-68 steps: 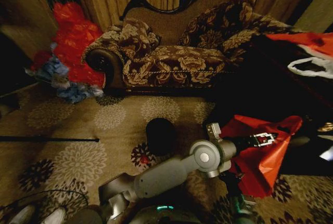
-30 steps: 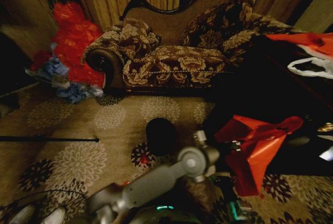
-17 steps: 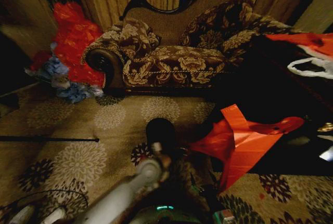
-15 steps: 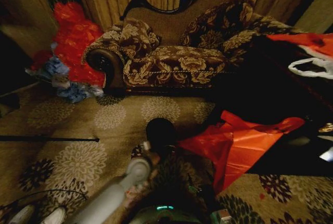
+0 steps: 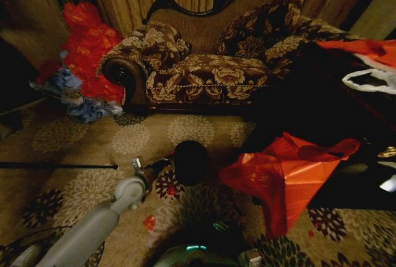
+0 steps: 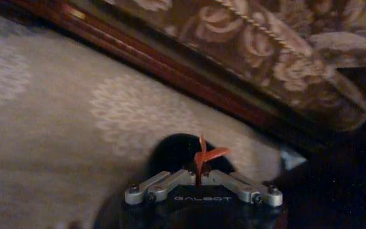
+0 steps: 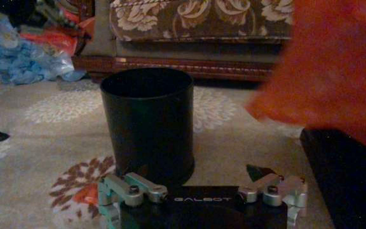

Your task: Place a garbage bag over the trash bin.

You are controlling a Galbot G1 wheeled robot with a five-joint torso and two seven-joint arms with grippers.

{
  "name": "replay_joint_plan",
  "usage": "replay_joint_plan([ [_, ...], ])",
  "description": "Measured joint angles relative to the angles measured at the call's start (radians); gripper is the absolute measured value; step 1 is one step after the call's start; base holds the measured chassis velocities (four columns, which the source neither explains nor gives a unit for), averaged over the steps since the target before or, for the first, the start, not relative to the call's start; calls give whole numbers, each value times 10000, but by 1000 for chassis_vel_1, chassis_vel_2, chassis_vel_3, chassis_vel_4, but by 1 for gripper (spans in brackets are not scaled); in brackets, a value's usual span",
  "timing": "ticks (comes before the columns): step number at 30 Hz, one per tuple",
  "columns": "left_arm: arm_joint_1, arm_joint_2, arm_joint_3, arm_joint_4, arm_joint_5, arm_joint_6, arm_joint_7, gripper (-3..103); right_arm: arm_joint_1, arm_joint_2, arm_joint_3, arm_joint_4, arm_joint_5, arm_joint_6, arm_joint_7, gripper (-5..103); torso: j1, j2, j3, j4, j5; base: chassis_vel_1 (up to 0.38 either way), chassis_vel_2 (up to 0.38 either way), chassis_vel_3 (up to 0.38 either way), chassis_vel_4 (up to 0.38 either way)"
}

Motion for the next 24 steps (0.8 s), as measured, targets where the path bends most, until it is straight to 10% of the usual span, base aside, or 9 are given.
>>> replay_joint_plan([
  [3, -142, -265, 264, -432, -490, 690, -23, -2, -23, -12, 31, 55, -12, 6, 38, 100, 0, 0, 0, -2, 3, 0, 0, 0, 0],
  [14, -922, -1505, 1862, -675, -3360, 2325, -78, 41, -336, 3, 662, -7, 116, 167, -42, 100, 0, 0, 0, 1, 6, 0, 0, 0, 0],
  [24, -1845, -3132, 4123, 722, -2756, 2524, 109, 74, -489, 148, 1150, -1278, 569, 707, -215, 100, 0, 0, 0, 1, 6, 0, 0, 0, 0],
])
